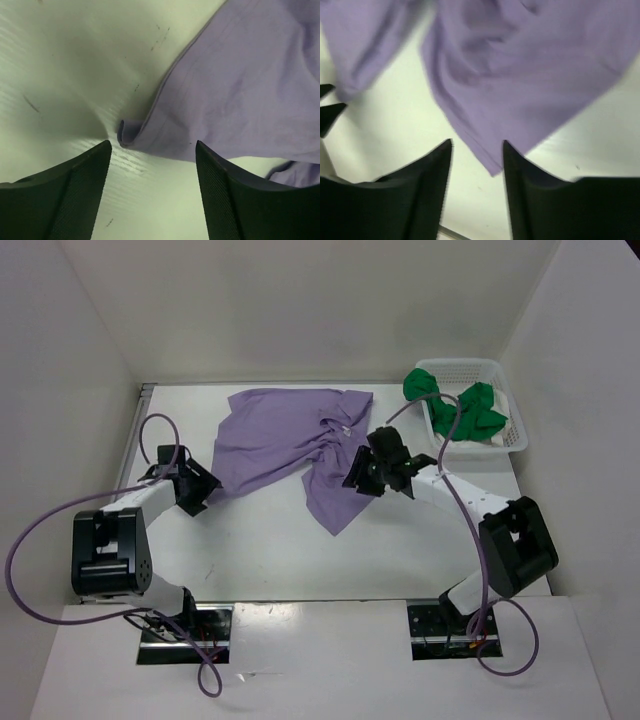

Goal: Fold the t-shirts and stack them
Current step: Flatten out the tshirt

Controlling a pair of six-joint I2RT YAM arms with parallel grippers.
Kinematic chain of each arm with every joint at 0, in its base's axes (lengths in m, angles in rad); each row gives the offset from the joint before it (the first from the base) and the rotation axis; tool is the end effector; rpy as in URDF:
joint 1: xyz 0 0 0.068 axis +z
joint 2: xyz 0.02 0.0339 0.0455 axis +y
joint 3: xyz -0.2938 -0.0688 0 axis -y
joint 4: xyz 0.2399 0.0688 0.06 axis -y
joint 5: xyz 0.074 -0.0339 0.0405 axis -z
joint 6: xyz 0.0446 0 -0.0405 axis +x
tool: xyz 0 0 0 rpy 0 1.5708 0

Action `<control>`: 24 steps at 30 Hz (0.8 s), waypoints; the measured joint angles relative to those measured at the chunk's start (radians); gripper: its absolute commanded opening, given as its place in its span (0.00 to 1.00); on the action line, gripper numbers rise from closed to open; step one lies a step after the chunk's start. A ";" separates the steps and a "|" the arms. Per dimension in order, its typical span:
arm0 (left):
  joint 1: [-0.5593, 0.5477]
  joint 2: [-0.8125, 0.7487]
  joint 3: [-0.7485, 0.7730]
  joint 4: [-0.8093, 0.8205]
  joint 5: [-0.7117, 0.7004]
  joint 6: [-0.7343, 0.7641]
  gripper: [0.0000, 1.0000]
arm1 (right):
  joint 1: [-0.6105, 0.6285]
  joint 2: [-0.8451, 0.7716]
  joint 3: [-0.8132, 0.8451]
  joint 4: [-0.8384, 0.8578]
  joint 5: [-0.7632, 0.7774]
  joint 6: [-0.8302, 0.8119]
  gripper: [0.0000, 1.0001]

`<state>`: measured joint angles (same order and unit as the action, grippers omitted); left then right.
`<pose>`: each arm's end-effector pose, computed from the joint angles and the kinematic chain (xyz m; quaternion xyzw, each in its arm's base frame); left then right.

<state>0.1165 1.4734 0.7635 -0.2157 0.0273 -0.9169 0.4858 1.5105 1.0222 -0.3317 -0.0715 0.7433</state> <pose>0.2820 0.0318 0.2003 -0.4647 0.8267 -0.1354 0.2869 0.2843 0.1537 0.2606 0.1064 0.9238 0.2384 0.2802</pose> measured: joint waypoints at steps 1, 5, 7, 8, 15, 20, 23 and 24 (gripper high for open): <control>0.000 0.019 0.000 0.009 0.010 0.000 0.76 | 0.005 0.000 -0.029 -0.003 0.000 0.006 0.56; 0.000 0.053 0.005 0.049 0.039 0.001 0.74 | -0.009 0.011 -0.080 -0.010 0.018 0.024 0.59; 0.000 0.061 0.008 0.059 0.046 0.001 0.64 | -0.024 0.025 -0.080 0.000 0.035 0.028 0.60; 0.000 0.064 0.010 0.061 0.050 0.004 0.59 | -0.035 0.035 -0.080 0.006 0.043 0.031 0.60; 0.000 0.103 0.058 0.074 0.085 0.016 0.22 | -0.081 0.156 -0.080 0.023 0.119 0.053 0.61; 0.000 0.090 0.113 0.046 0.118 0.016 0.13 | -0.093 0.202 -0.058 0.035 0.150 0.063 0.37; 0.000 0.047 0.167 -0.010 0.154 0.007 0.12 | -0.099 0.248 -0.018 0.040 0.160 0.069 0.12; 0.000 0.032 0.189 -0.034 0.168 0.002 0.12 | -0.101 0.259 -0.006 0.040 0.163 0.068 0.10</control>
<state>0.1162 1.5059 0.9527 -0.2497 0.1951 -0.9154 0.3847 1.7691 1.0164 -0.2916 0.0910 0.8112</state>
